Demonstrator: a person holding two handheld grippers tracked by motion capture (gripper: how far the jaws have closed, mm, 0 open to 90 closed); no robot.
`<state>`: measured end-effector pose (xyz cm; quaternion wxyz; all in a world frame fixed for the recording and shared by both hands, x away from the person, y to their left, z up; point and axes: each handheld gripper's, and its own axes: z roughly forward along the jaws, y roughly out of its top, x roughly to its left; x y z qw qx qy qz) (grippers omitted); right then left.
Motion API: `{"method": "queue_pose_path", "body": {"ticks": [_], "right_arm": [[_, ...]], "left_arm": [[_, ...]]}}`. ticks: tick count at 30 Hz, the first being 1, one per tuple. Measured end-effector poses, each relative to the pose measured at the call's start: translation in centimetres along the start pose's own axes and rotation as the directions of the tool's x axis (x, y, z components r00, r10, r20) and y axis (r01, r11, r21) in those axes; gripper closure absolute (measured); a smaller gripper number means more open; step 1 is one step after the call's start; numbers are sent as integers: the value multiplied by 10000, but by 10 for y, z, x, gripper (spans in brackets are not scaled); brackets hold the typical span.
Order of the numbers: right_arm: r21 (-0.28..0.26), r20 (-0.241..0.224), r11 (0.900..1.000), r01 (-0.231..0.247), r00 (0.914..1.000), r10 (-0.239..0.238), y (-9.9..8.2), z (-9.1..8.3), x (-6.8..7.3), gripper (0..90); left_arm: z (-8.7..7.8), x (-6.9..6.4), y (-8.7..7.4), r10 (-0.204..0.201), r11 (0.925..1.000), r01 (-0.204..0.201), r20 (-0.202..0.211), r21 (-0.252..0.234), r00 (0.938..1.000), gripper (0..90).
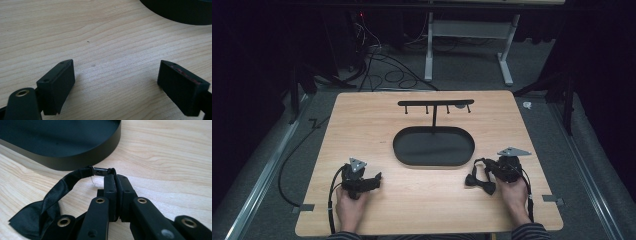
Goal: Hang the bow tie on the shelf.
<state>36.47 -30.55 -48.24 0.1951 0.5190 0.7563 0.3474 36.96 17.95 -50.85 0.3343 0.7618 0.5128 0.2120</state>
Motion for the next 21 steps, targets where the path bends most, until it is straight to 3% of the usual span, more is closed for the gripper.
{"method": "queue_pose_path", "body": {"ticks": [7,10,21], "right_arm": [[-338,49,9994,62,10000,-60,1,-12,1,884],[-576,233,9977,348,9992,-336,2,-22,5,884],[-1224,189,9893,795,9968,-778,13,-41,17,884]], "left_arm": [[0,0,0,-1,10000,1,-2,0,10000,149],[0,0,0,-2,10000,2,-2,0,10000,149],[0,0,0,-3,10000,3,4,-1,10000,149]]}}
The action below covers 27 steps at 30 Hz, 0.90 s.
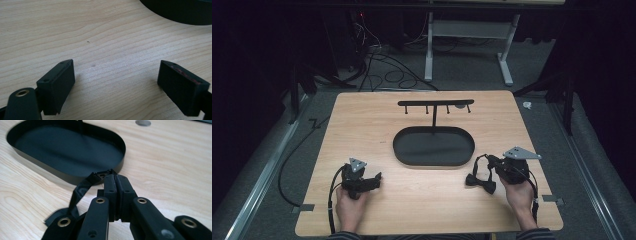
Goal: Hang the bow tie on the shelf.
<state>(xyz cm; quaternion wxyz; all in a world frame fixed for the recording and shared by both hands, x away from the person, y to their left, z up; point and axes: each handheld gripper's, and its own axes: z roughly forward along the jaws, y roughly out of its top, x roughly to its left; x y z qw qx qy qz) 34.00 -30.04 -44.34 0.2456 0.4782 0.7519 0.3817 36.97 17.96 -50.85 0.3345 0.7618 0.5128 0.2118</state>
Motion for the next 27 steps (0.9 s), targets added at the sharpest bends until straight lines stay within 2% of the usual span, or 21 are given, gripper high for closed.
{"method": "queue_pose_path", "body": {"ticks": [5,19,27], "right_arm": [[-301,12,9987,421,9991,-421,11,-9,7,885],[-722,-184,9937,858,9960,-873,30,-21,19,885],[-793,-397,9913,1046,9934,-1080,40,-20,25,885]], "left_arm": [[0,0,0,3,10000,-3,1,1,10000,149],[0,0,0,-4,10000,4,2,0,10000,148],[0,0,0,-7,10000,7,10,0,10000,149]]}}
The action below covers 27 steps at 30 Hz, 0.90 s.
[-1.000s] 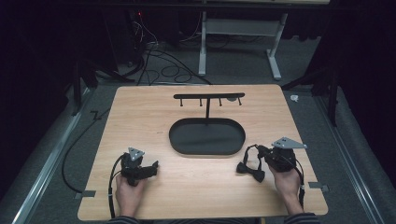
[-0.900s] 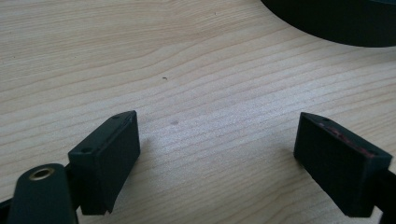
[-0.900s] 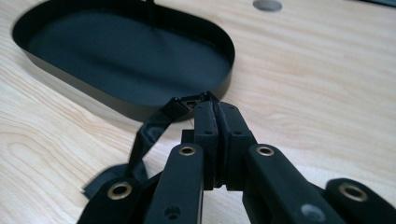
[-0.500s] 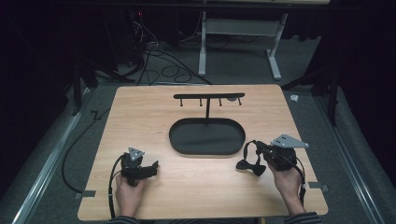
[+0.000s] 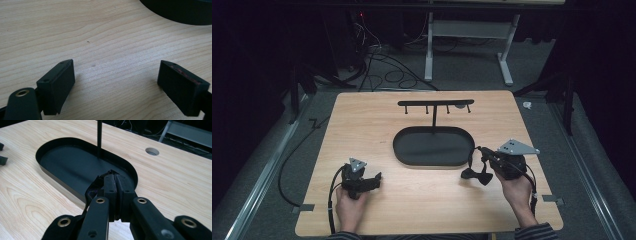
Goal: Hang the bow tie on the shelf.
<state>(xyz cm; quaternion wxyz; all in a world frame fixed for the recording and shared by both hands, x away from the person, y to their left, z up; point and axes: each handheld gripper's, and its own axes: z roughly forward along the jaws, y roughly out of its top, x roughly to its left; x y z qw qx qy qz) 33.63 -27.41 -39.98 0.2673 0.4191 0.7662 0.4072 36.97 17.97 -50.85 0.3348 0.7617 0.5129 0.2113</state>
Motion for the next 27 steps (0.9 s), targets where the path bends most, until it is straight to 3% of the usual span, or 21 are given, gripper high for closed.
{"method": "queue_pose_path", "body": {"ticks": [13,27], "right_arm": [[-275,-247,9995,171,9995,-178,19,5,6,885],[-449,-416,9990,-60,9991,41,35,10,-2,885]], "left_arm": [[0,0,0,0,10000,0,4,-15,10000,149],[0,0,0,3,10000,-3,4,-16,10000,149]]}}
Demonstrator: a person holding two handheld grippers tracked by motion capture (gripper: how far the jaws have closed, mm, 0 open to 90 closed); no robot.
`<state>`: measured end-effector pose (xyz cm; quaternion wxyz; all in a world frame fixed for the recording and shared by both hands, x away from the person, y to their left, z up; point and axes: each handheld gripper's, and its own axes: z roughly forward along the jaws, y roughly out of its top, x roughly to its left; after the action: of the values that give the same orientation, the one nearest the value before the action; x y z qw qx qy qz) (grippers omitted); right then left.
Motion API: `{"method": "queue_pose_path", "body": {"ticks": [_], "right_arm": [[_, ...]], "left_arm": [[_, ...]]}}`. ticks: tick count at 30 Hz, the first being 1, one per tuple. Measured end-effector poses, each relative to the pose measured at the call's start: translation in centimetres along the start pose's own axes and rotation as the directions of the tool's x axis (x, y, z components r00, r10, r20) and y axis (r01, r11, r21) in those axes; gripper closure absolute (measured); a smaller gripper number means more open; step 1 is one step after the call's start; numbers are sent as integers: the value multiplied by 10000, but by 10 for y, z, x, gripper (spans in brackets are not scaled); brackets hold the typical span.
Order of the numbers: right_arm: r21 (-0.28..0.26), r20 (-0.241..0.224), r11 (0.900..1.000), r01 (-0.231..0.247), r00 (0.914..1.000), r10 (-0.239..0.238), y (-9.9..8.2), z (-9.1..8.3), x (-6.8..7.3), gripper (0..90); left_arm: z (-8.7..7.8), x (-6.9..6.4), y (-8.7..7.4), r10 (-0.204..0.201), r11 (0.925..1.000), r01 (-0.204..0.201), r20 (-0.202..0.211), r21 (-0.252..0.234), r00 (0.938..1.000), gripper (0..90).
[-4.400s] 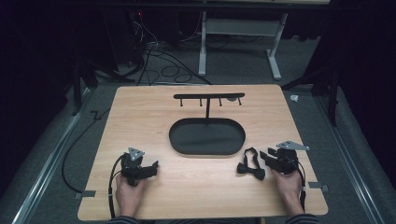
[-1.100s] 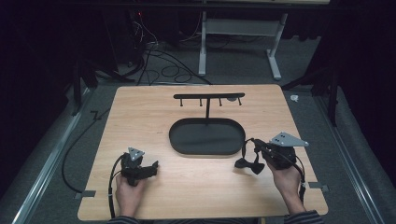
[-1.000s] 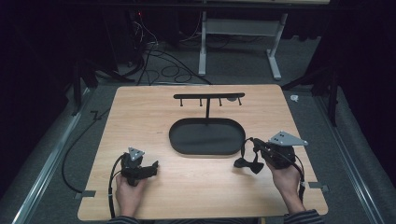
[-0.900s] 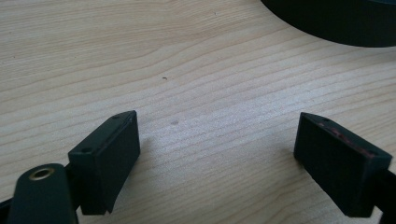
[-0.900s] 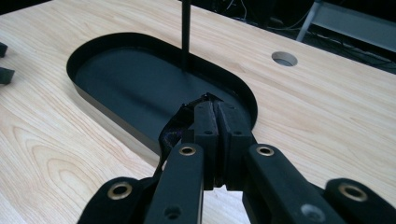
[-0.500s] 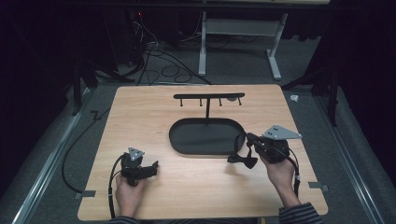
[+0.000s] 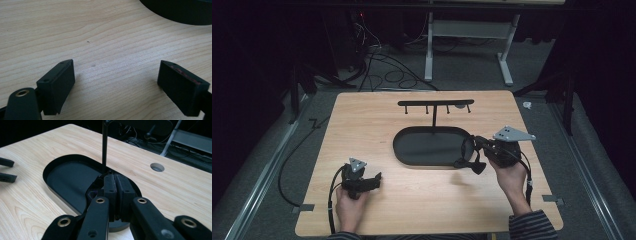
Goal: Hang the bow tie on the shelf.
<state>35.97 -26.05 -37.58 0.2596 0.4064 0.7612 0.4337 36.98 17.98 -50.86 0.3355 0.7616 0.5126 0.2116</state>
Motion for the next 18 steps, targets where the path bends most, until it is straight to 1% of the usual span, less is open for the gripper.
{"method": "queue_pose_path", "body": {"ticks": [8,13,18], "right_arm": [[42,-127,10000,-89,9999,90,8,4,-4,885],[122,-372,9996,-263,9989,268,12,12,-9,885],[161,-405,9994,-300,9987,306,14,17,-12,885]], "left_arm": [[0,0,0,-4,10000,4,0,-2,10000,149],[0,0,0,7,10000,-7,3,-1,10000,149],[0,0,0,1,10000,-1,7,-3,10000,149]]}}
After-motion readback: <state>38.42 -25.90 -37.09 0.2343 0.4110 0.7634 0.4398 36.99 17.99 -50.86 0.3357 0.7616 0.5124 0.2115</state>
